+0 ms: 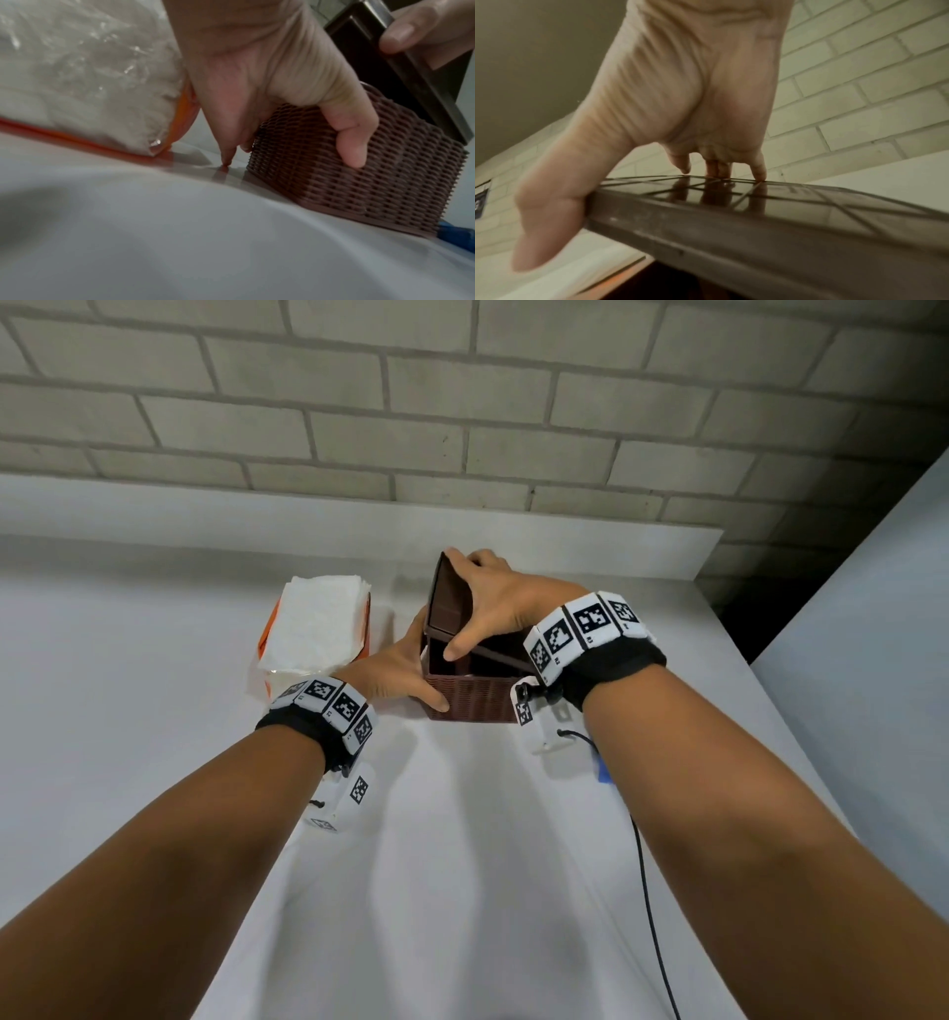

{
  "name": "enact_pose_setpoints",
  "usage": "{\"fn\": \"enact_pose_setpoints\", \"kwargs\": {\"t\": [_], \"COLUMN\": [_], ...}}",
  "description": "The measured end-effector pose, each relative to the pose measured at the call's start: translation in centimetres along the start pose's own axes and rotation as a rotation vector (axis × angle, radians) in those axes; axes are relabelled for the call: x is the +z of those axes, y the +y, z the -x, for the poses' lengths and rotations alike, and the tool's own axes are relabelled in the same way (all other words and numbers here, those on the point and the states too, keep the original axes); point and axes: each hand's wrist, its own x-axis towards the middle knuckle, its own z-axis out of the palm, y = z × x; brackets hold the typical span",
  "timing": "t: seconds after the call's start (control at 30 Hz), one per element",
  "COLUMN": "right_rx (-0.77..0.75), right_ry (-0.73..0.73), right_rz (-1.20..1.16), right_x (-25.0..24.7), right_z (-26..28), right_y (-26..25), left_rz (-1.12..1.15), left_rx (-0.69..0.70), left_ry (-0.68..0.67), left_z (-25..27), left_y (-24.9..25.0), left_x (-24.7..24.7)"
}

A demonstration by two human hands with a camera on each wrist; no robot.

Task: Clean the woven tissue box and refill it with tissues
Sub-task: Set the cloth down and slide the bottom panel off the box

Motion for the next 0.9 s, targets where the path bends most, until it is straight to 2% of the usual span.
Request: {"fn": "enact_pose_setpoints", "kwargs": {"t": [0.23,0.43,0.53,0.6,0.7,0.77,0.8,0.9], "right_rx": [-0.037,-0.154,-0.225,-0.254,-0.302,-0.325,-0.333,-0.322], "right_ry": [0.173,0.326,0.374,0.391,0.355,0.343,0.337,0.339], "right_rz": [-0.268,-0.806,-1.176,-1.396,-1.699,-1.824,-1.857,-1.900], "right_x": [-1.9,-3.1,-2.2,-0.9,1.8,3.7,4.6,7.1], "right_z": [3.0,6.8,8.7,9.4,10.2,10.6,10.9,11.8], "right_y": [0.9,2.2,2.5,2.9,3.2,3.1,2.9,2.4], "left_rz": [-0.041,0.009,0.118,0.174,0.336,0.489,0.546,0.668], "left_rx": [-0.052,-0.106,-0.115,-0.115,-0.094,-0.090,-0.114,-0.240], "left_ry": [0.032,-0.002,0.000,0.058,0.262,0.407,0.434,0.310], "left_z": [1.2,3.5,5.3,6.5,8.1,9.1,9.6,10.9], "left_y": [0.6,0.6,1.4,1.9,2.7,3.0,3.2,3.8], "left_x": [-0.2,-0.4,-0.8,-0.8,-0.1,0.8,1.3,2.7]}}
